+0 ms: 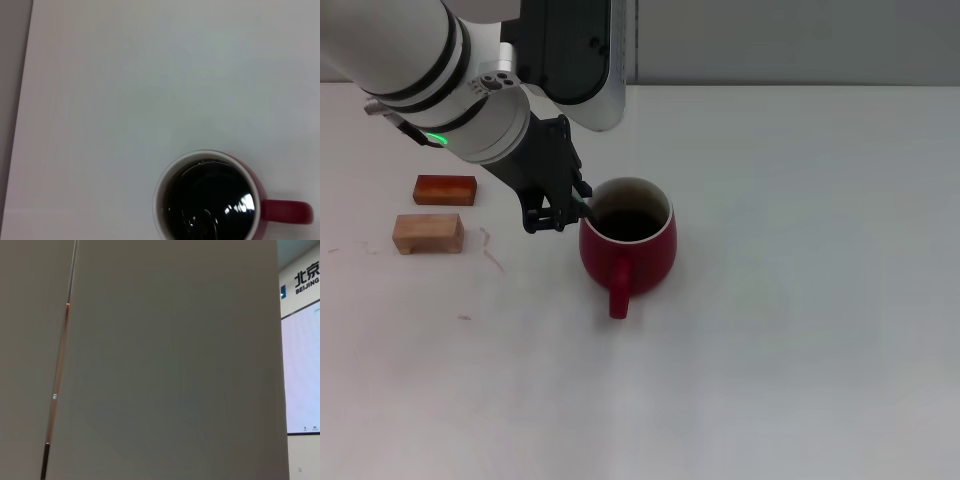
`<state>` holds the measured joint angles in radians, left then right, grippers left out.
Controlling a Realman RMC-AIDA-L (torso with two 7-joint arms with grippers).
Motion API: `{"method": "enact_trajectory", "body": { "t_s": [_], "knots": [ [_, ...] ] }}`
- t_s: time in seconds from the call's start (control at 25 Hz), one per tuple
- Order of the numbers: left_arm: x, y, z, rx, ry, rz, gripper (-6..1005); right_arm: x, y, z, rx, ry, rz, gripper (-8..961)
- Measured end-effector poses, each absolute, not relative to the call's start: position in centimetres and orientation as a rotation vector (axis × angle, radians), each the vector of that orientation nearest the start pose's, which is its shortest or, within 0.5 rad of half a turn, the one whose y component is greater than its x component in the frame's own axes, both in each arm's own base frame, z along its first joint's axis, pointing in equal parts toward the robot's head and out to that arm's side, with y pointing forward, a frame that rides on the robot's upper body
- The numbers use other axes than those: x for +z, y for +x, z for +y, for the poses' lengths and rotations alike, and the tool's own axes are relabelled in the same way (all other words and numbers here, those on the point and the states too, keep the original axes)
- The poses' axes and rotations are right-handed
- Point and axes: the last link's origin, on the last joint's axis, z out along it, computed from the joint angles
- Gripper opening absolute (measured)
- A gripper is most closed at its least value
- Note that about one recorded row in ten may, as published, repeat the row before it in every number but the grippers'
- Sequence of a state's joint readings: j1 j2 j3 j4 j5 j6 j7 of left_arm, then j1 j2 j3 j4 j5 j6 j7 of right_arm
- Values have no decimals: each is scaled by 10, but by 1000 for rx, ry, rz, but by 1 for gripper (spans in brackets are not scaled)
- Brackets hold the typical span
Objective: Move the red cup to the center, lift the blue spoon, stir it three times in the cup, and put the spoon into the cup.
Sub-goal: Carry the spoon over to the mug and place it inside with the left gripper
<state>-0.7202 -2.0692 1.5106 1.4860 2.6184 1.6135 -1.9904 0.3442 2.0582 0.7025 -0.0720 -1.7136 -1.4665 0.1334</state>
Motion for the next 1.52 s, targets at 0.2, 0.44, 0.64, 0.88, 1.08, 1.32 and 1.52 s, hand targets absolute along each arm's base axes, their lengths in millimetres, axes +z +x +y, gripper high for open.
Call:
{"method": "enact_trajectory", "body": {
  "t_s": [0.2,0.44,0.64,0.88,1.08,1.32,1.52],
  "knots": [
    [-2,-108,354,707,-2821,266,140,93,401,264,552,-1085,406,578],
    [-8,-100,349,639,-2866,295,140,93,401,265,553,-1088,404,578],
    [-11,-93,350,565,-2874,321,140,93,400,265,555,-1090,403,577],
    [-16,-92,354,518,-2845,333,140,92,400,265,556,-1090,403,577],
    [-18,-93,359,506,-2820,328,141,92,400,265,556,-1090,404,577],
    [-16,-98,363,529,-2789,315,141,92,400,265,556,-1090,404,576],
    [-14,-102,364,566,-2774,305,141,93,400,266,556,-1091,402,576]
  ]
}}
